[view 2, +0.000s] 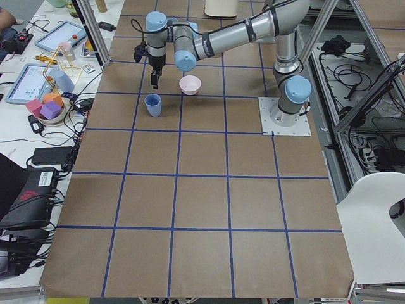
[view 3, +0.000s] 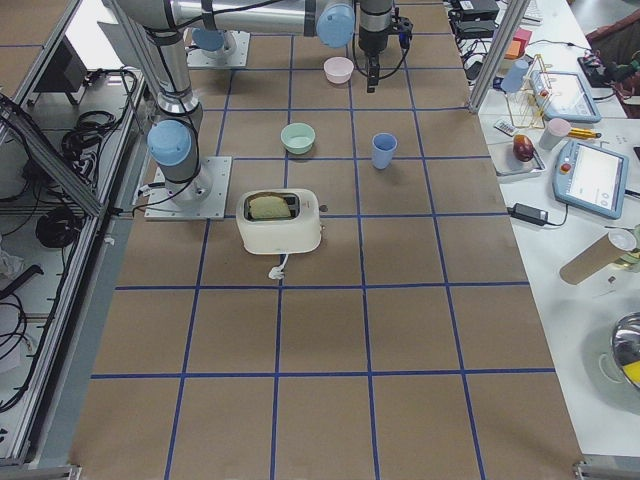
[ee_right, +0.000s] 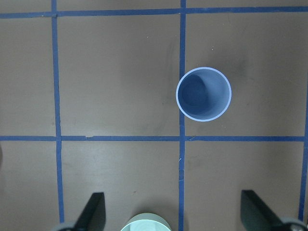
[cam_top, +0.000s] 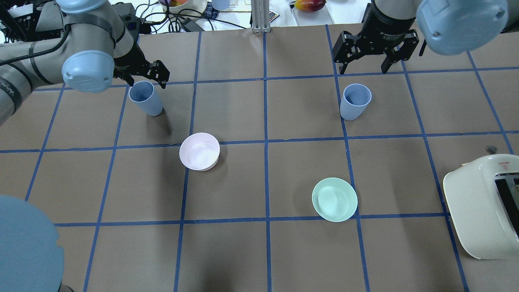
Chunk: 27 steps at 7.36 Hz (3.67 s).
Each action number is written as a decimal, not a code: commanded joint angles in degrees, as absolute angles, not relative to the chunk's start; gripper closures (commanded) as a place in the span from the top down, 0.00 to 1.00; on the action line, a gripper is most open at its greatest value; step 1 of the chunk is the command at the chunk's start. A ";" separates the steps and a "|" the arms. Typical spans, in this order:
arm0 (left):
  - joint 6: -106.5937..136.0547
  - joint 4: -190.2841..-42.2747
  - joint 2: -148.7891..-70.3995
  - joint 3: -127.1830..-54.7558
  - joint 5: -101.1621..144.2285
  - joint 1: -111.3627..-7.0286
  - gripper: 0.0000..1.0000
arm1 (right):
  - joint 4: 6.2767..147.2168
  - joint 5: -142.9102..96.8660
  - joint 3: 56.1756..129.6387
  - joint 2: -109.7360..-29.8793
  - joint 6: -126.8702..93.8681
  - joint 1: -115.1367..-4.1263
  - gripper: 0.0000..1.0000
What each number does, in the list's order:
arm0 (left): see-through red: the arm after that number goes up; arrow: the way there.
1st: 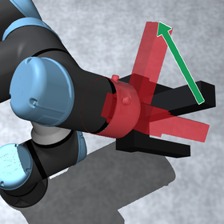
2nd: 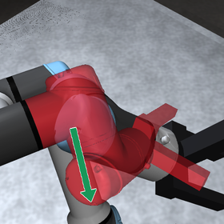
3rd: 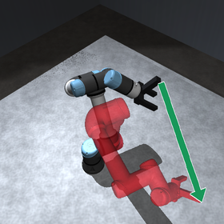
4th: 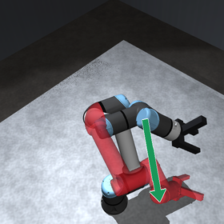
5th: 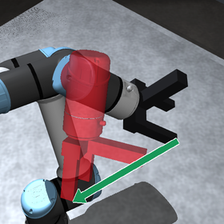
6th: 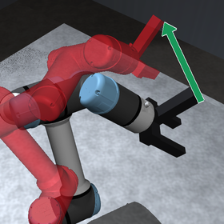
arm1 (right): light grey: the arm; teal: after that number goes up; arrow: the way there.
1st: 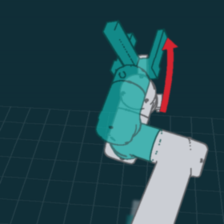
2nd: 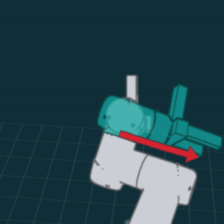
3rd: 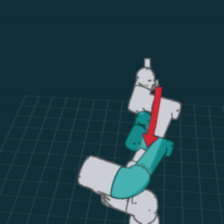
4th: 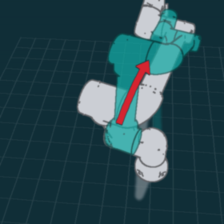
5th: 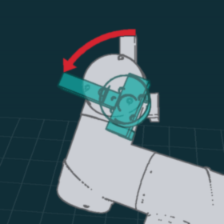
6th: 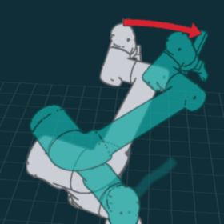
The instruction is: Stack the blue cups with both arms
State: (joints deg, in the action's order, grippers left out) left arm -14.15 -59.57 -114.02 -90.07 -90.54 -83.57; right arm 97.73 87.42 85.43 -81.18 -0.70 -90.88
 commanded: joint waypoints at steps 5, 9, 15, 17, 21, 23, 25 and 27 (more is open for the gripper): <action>-15.03 -57.04 -119.88 -89.47 -90.97 -83.50 0.00 | 97.82 87.28 85.43 -81.12 -0.70 -90.88 1.00; -15.12 -57.04 -117.78 -89.30 -92.97 -84.11 0.00 | 99.22 87.19 81.75 -74.82 0.44 -85.80 1.00; 7.82 -64.25 -118.74 -83.32 -90.44 -105.51 0.00 | 109.07 87.45 82.00 -62.51 7.47 -81.65 1.00; 16.84 -63.90 -119.44 -83.67 -87.39 -110.55 0.00 | 110.81 87.36 85.75 -62.14 6.86 -81.56 1.00; 16.96 -61.97 -120.58 -86.13 -86.05 -112.06 0.00 | 118.21 87.37 91.49 -62.58 7.38 -81.56 1.00; 17.05 -61.96 -120.76 -86.13 -83.50 -112.06 0.36 | 118.21 87.19 91.58 -62.67 6.69 -81.56 0.98; 16.53 -61.70 -118.85 -85.35 -83.50 -111.36 1.00 | 117.51 87.27 91.58 -62.67 7.20 -81.56 0.46; 16.52 -64.57 -114.29 -81.76 -83.41 -107.24 1.00 | 115.85 87.19 91.50 -63.36 7.29 -81.83 0.15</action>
